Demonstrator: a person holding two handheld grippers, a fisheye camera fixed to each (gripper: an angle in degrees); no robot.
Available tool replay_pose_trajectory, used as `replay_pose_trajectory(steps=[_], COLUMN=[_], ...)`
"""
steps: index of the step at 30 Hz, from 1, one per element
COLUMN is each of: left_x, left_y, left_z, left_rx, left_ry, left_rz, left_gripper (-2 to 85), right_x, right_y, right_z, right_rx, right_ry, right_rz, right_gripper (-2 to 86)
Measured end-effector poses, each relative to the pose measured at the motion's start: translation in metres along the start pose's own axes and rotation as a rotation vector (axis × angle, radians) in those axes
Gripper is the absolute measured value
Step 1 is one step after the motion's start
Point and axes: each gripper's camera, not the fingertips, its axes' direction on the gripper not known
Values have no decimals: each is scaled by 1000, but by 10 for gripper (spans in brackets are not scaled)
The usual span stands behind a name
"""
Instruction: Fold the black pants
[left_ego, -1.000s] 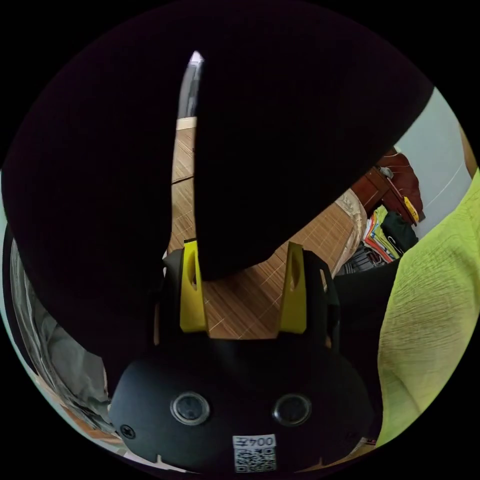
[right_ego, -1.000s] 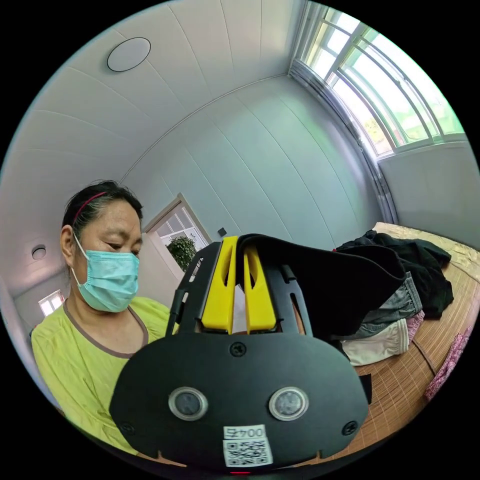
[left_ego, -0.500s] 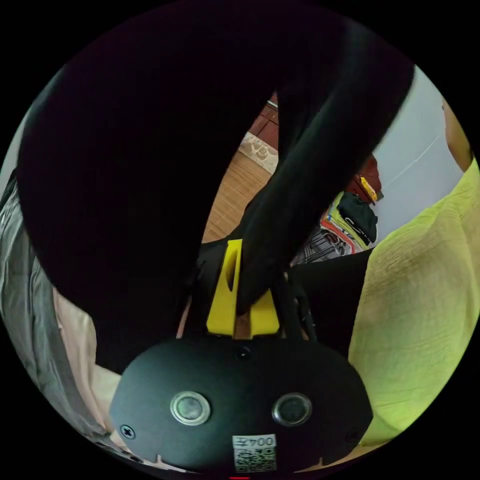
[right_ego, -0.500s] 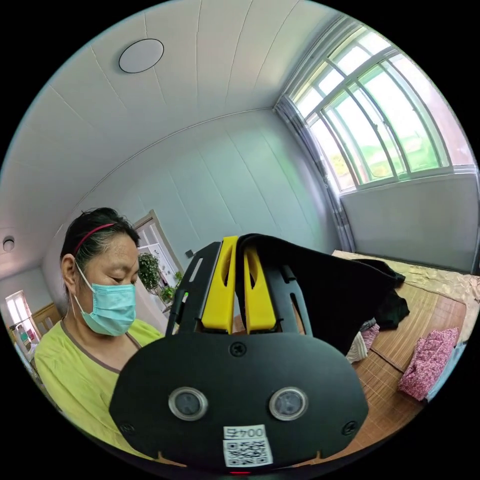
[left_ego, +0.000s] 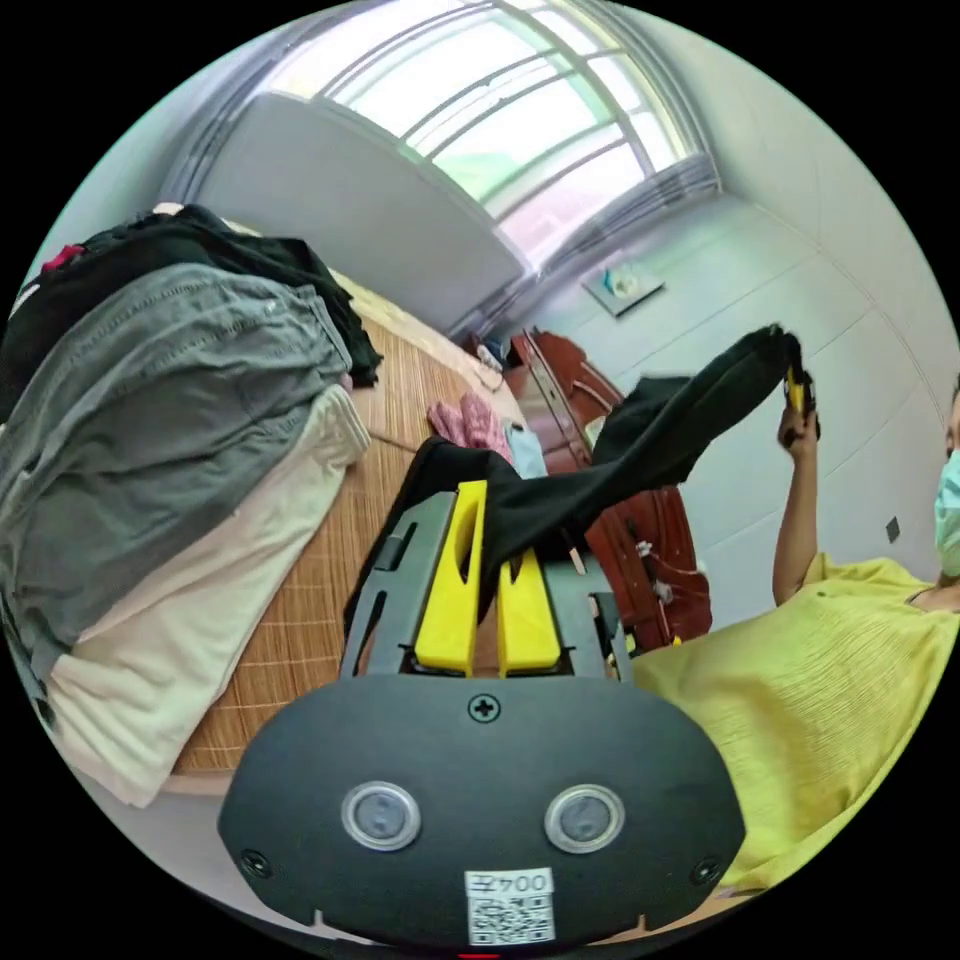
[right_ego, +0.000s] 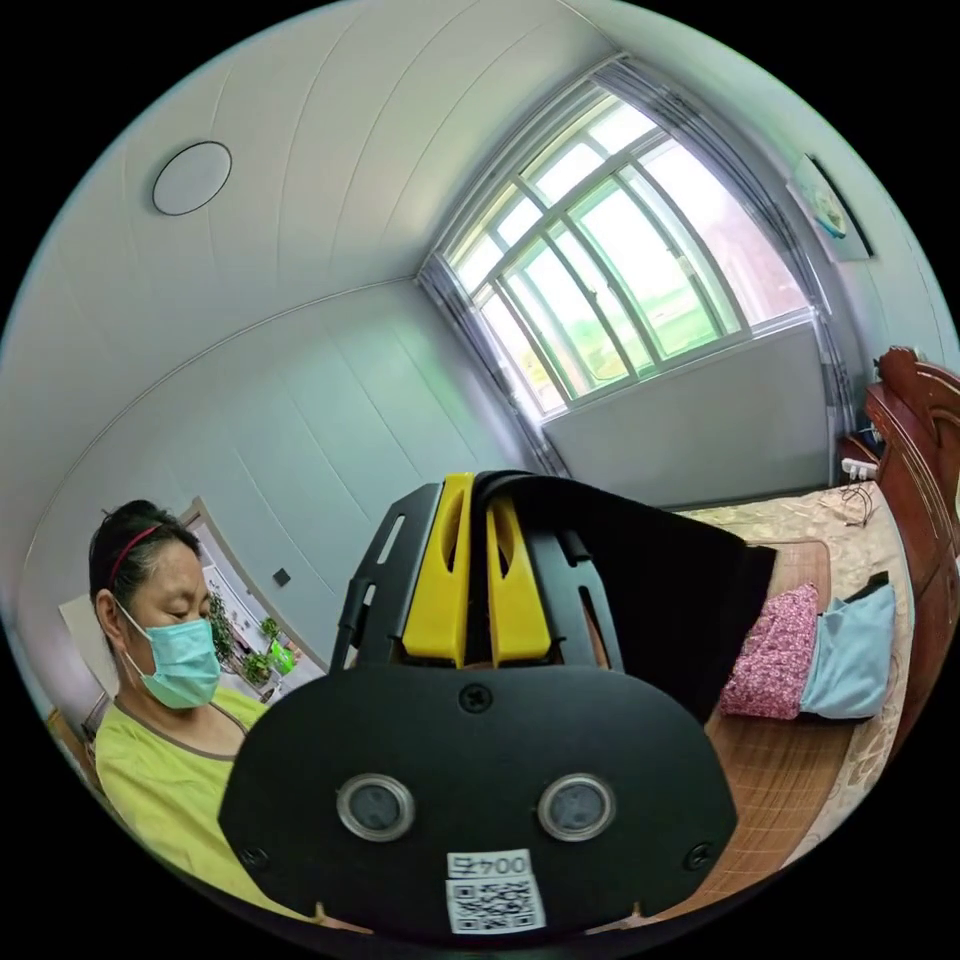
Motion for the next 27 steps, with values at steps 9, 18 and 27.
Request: replay_pose_trajectory(steps=[9, 18, 27], left_x=[9, -15, 22], left_y=[-86, -178, -208], left_z=[-36, -35, -44], left_rx=[142, 163, 175], left_ry=[-106, -213, -348], left_rz=[103, 39, 209], left_gripper=[-6, -7, -7], right_x=[48, 73, 106], right_y=[-35, -75, -75], right_z=[-42, -35, -84], right_rx=[-45, -116, -136], right_ry=[73, 73, -5], right_rz=[151, 225, 216], right_gripper=[10, 13, 18])
